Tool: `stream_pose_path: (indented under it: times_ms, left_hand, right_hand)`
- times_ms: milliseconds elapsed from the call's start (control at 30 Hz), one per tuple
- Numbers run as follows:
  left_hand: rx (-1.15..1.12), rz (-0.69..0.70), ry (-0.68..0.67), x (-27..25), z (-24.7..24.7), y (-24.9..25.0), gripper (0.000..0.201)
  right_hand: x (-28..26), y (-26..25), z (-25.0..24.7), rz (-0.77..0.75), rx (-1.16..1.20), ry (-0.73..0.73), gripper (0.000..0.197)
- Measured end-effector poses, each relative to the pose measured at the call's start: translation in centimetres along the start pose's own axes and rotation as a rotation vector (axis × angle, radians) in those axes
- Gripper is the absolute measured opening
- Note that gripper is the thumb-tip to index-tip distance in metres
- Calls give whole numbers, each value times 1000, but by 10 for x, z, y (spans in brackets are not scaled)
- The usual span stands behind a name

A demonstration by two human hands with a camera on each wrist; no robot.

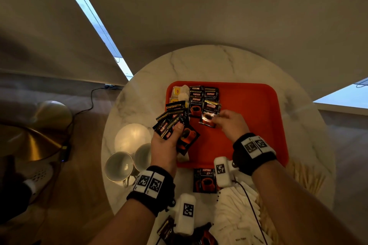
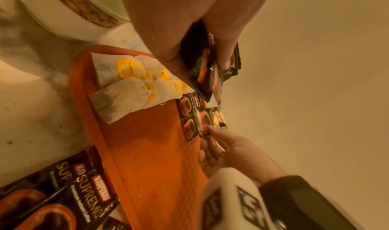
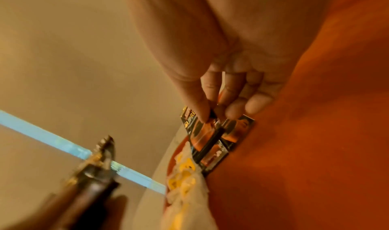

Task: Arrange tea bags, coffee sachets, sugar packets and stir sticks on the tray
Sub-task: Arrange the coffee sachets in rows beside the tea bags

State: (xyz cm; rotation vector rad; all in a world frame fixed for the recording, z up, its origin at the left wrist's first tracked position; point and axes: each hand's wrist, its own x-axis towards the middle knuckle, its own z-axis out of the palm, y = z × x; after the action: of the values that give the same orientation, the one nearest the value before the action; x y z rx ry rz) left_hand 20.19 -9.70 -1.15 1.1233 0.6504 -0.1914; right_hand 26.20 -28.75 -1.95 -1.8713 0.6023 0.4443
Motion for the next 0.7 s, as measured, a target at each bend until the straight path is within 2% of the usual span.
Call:
stream_pose_path:
  times_ms: [67, 100, 233, 367, 567, 633, 700]
  left_hand:
    - [5, 8, 4, 0, -1, 1, 33]
    - [13, 10, 4, 1, -2, 1, 34]
    - [47, 5, 13, 3, -10, -2, 32]
    - [73, -4, 24, 3, -13, -2, 32]
    - [64, -16, -5, 2, -10, 1, 34]
    - [52, -11, -20, 2, -6, 3, 35]
    - [34, -9, -26, 3, -2, 3, 35]
  right_hand:
    - [14, 2, 10, 35, -104, -26, 34]
    - [20, 3, 15, 31, -143, -27, 36]
    - [39, 1, 32, -11, -260, -12, 25]
    - [48, 0, 40, -57, -377, 65, 17]
    - [49, 4, 32, -41, -259, 134, 24]
    - [36, 2, 26, -92, -212, 140, 28]
    - [16, -4, 23, -168, -101, 78, 30]
